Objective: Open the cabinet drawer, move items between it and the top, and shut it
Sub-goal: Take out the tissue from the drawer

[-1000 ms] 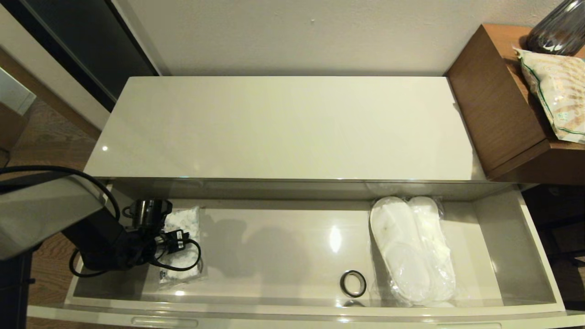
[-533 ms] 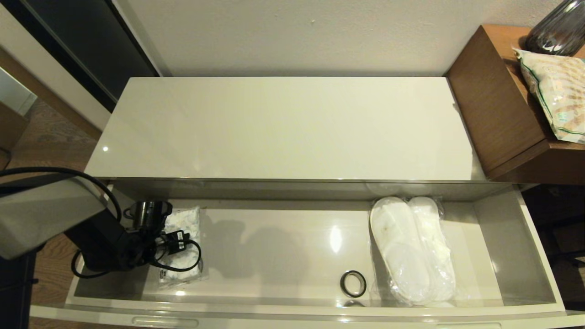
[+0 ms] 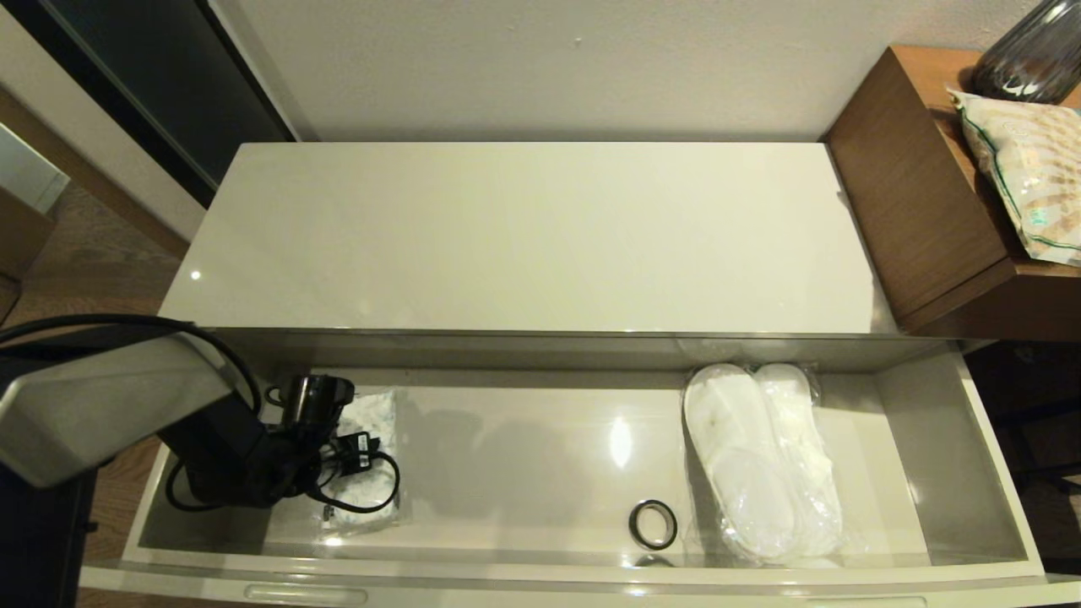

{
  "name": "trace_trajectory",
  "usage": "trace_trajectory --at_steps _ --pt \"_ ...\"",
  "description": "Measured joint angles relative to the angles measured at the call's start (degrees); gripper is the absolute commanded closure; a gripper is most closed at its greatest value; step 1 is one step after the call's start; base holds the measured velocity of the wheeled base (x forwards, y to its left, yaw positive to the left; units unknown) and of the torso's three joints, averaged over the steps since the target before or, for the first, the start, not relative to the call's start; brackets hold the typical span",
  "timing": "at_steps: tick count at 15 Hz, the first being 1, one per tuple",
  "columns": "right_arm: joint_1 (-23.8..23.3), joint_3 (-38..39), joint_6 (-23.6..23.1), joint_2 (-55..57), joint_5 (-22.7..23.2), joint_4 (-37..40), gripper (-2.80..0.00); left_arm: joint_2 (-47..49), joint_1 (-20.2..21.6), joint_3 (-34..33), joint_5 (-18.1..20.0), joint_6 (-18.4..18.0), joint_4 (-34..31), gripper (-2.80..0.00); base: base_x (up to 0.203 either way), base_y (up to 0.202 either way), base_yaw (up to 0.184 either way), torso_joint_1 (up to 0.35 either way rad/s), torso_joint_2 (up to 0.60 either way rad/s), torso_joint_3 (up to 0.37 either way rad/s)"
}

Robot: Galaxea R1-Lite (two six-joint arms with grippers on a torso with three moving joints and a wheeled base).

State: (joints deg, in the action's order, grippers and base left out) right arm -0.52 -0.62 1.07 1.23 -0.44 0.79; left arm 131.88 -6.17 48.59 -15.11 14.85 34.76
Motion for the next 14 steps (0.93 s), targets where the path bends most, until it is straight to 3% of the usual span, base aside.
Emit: trace_trajectory --at_steps 5,6,14 --pt "0.00 0.00 0.00 0.00 0.00 0.00 0.00 1.45 -1.60 0.50 -1.07 -0.09 0.00 -2.80 0.000 0.000 0.000 0.000 0.00 0.000" --pt "0.00 0.00 -0.02 0.00 0.02 0.00 0.00 1.90 -1.74 0.61 -1.22 -0.09 0.09 0.00 0.000 0.000 0.000 0.000 0.00 0.000" --pt "0.00 -0.01 0.00 0.00 0.00 -0.02 0.00 3.37 -3.00 1.33 -0.70 0.04 0.14 0.00 0.000 0.000 0.000 0.000 0.00 0.000"
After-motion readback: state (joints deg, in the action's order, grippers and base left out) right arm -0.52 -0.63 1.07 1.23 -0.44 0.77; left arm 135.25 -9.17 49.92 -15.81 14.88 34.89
